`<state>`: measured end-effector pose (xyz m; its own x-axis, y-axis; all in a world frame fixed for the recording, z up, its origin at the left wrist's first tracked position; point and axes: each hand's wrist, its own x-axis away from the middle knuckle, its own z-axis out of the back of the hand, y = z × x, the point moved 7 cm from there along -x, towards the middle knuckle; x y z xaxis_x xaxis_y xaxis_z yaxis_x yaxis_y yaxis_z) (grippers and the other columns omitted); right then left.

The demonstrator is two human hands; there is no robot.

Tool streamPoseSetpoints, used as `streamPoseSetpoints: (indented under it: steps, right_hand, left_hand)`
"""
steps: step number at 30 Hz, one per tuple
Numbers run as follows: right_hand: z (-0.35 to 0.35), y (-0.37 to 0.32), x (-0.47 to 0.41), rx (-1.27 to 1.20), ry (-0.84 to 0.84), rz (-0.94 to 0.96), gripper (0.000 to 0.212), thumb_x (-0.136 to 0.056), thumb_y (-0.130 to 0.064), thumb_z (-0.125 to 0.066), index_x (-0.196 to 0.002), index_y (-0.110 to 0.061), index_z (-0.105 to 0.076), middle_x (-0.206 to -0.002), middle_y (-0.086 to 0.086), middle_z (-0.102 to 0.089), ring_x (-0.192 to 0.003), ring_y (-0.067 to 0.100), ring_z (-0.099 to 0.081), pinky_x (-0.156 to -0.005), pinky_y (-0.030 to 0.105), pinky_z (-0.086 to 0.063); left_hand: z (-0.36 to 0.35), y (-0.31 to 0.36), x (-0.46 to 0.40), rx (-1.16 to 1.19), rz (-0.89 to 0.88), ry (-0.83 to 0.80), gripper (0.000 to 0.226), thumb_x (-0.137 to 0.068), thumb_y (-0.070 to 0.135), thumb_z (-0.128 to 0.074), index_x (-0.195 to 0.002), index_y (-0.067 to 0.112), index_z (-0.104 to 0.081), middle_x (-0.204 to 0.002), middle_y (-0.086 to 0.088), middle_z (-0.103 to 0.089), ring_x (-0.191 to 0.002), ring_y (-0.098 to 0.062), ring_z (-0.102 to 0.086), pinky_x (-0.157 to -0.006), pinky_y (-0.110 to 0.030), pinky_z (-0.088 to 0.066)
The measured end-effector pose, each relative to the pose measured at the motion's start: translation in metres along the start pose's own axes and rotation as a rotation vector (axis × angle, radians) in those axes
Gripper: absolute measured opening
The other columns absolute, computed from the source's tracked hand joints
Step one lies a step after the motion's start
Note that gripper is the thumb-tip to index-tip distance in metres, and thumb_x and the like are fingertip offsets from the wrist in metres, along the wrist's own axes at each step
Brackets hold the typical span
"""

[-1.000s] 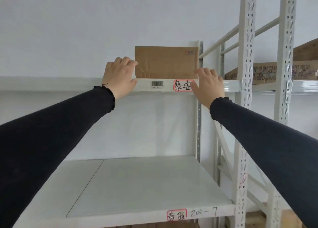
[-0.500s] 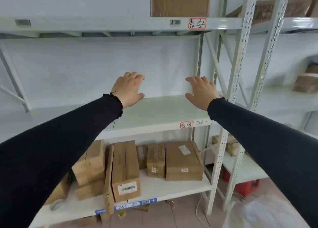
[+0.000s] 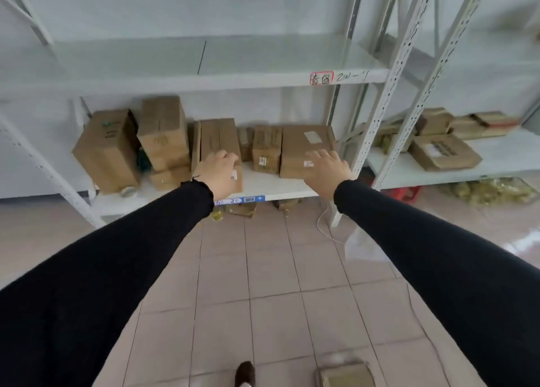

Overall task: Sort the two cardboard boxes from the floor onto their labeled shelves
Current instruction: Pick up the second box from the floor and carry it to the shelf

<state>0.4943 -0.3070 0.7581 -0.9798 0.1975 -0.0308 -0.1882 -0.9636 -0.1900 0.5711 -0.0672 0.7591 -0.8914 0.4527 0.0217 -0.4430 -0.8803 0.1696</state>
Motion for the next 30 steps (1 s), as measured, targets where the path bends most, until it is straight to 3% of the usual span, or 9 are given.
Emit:
streamPoseSetpoints:
  steps: [3, 8, 17, 23, 30]
  right_hand:
    - [-0.061, 0.012, 0.062, -0.008, -0.129, -0.020, 0.056, -0.091, -0.028, -0.051, -0.145, -0.017, -0.038, -0.145, 0.008, -0.044, -0.134, 0.032, -0.036, -0.104, 0.047, -0.035]
    - [-0.140, 0.037, 0.163, 0.003, -0.269, -0.072, 0.056, -0.092, -0.029, -0.054, -0.144, -0.016, -0.038, -0.143, 0.009, -0.046, -0.133, 0.032, -0.039, -0.104, 0.048, -0.037]
    - [-0.259, 0.101, 0.357, 0.010, -0.522, -0.233, 0.061, -0.091, -0.026, -0.054, -0.148, -0.019, -0.033, -0.147, 0.006, -0.045, -0.132, 0.029, -0.040, -0.105, 0.046, -0.039]
    - [-0.309, 0.173, 0.452, -0.020, -0.624, -0.286, 0.056, -0.090, -0.024, -0.054, -0.144, -0.019, -0.038, -0.142, 0.007, -0.049, -0.128, 0.029, -0.042, -0.102, 0.045, -0.040]
    - [-0.368, 0.272, 0.533, -0.053, -0.692, -0.236, 0.058, -0.089, -0.018, -0.051, -0.145, -0.017, -0.037, -0.140, 0.007, -0.050, -0.127, 0.028, -0.043, -0.101, 0.044, -0.040]
  left_hand:
    - [-0.063, 0.002, 0.056, 0.015, 0.054, -0.109, 0.063, -0.093, 0.038, -0.068, -0.148, 0.014, -0.048, -0.146, -0.011, -0.053, -0.130, -0.036, -0.053, -0.104, -0.047, -0.048]
    - [-0.157, 0.007, 0.136, 0.073, 0.094, -0.289, 0.069, -0.095, 0.035, -0.069, -0.154, 0.011, -0.042, -0.156, -0.014, -0.044, -0.141, -0.035, -0.046, -0.113, -0.045, -0.044]
    - [-0.306, 0.047, 0.295, 0.085, 0.143, -0.540, 0.063, -0.095, 0.032, -0.064, -0.150, 0.011, -0.043, -0.149, -0.013, -0.050, -0.136, -0.035, -0.048, -0.107, -0.047, -0.047]
    - [-0.390, 0.110, 0.380, 0.165, 0.227, -0.657, 0.059, -0.096, 0.034, -0.062, -0.147, 0.009, -0.044, -0.143, -0.014, -0.051, -0.130, -0.035, -0.051, -0.102, -0.046, -0.048]
    - [-0.498, 0.218, 0.447, 0.267, 0.363, -0.744, 0.061, -0.098, 0.032, -0.062, -0.151, 0.010, -0.041, -0.149, -0.015, -0.047, -0.135, -0.034, -0.050, -0.107, -0.046, -0.047]
